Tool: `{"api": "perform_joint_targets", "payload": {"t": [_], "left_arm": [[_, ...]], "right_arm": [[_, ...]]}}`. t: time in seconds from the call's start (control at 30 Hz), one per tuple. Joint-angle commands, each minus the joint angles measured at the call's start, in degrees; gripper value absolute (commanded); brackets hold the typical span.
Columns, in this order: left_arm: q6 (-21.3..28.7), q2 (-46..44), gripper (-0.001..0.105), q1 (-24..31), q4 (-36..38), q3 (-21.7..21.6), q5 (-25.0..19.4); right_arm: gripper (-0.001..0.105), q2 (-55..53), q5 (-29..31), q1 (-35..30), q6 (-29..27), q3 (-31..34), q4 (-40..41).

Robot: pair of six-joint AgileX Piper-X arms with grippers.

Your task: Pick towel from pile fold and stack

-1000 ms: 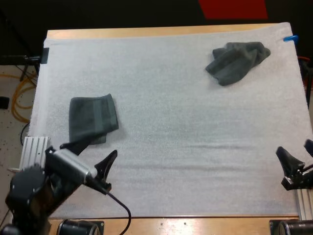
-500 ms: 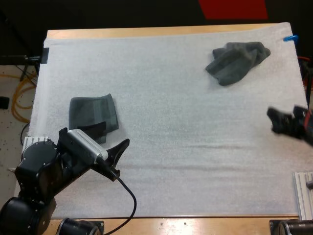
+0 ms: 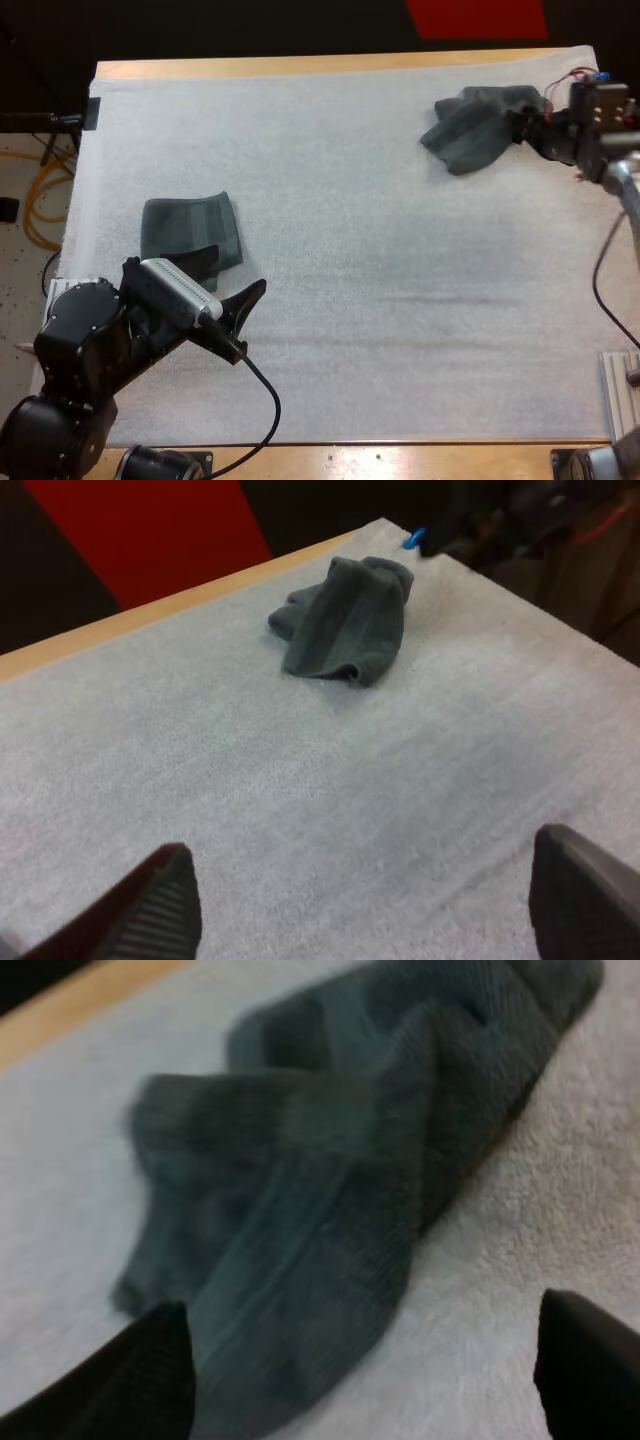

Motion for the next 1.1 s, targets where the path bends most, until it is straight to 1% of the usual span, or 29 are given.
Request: {"api": "perform_joint_targets", "payload": {"t": [0.0, 0.07, 0.2, 0.23, 0.27, 0.3, 0.33, 0.37, 0.4, 0.47, 0.5, 0.53, 0.63, 0.7, 0.83, 0.93, 1.0, 1.03, 1.07], "left_arm": [[-0.69, -0.02, 0.067, -0.18, -0.67, -0.31, 0.44], [-0.69, -0.02, 0.067, -0.18, -0.67, -0.31, 0.44], [-0.69, -0.02, 0.067, -0.18, -0.67, -0.31, 0.44], [-0.69, -0.02, 0.067, -0.18, -0.67, -0.31, 0.44], [-0.69, -0.02, 0.067, -0.18, -0.67, -0.31, 0.44], [-0.69, -0.02, 0.067, -0.18, -0.67, -0.31, 0.44], [-0.69, -0.02, 0.067, -0.18, -0.67, -0.31, 0.44], [-0.69, -0.02, 0.067, -0.18, -0.67, -0.31, 0.44], [-0.69, -0.02, 0.067, -0.18, -0.67, -0.31, 0.44], [-0.69, -0.02, 0.067, -0.18, -0.67, -0.31, 0.44], [-0.69, -0.02, 0.067, -0.18, -0.67, -0.31, 0.44], [-0.69, -0.02, 0.067, -0.18, -0.67, -0.31, 0.44], [-0.69, -0.02, 0.067, -0.18, -0.67, -0.31, 0.44], [-0.69, -0.02, 0.067, -0.18, -0.67, -0.31, 0.44], [-0.52, 0.19, 0.067, -0.18, -1.25, -0.31, 0.44], [-0.40, 0.47, 0.067, -0.18, -2.71, -0.31, 0.44], [-0.40, 0.47, 0.067, -0.18, -3.82, -0.31, 0.44], [0.33, 0.47, 0.067, -0.18, -4.41, -0.31, 0.04], [0.64, 0.47, 0.067, -0.18, -4.50, -0.31, -0.48]], "right_arm": [[0.069, 2.54, 0.17, 0.04, 1.36, -2.97, -0.36], [0.069, 6.82, -0.15, 0.17, 3.53, -6.85, -0.35], [0.069, 12.47, -0.84, 0.70, 6.24, -11.97, -0.35], [0.068, 13.61, -1.48, 0.86, 6.76, -13.10, -0.35], [0.065, 14.69, -1.84, 1.10, 7.41, -14.09, -0.35], [0.060, 15.42, -1.89, 1.30, 7.88, -14.65, -0.35], [0.052, 16.10, -1.88, 1.45, 8.51, -15.30, -0.35], [0.041, 16.77, -1.88, 1.70, 9.30, -15.95, -0.35], [0.035, 17.10, -1.88, 1.85, 9.69, -16.21, -0.35], [0.017, 17.48, -1.88, 2.12, 9.83, -16.49, -0.35], [0.005, 17.47, -1.67, 2.12, 9.83, -16.49, -0.35], [0.001, 17.37, -2.03, 2.11, 9.83, -16.61, -0.35], [0.000, 16.27, -3.14, 2.11, 9.32, -17.04, -0.35], [0.000, 14.39, -3.24, 2.17, 7.91, -17.14, -0.22], [0.000, 7.05, -2.83, 2.93, -0.12, -17.14, 0.33], [0.000, 0.42, -2.83, 3.47, -4.73, -17.14, 2.17], [0.000, -3.64, -2.83, 3.87, -7.90, -17.14, 3.85], [0.000, -8.12, -2.83, 4.14, -10.41, -17.14, 6.53], [0.000, -10.12, -2.83, 4.24, -11.56, -17.14, 8.03]]}}
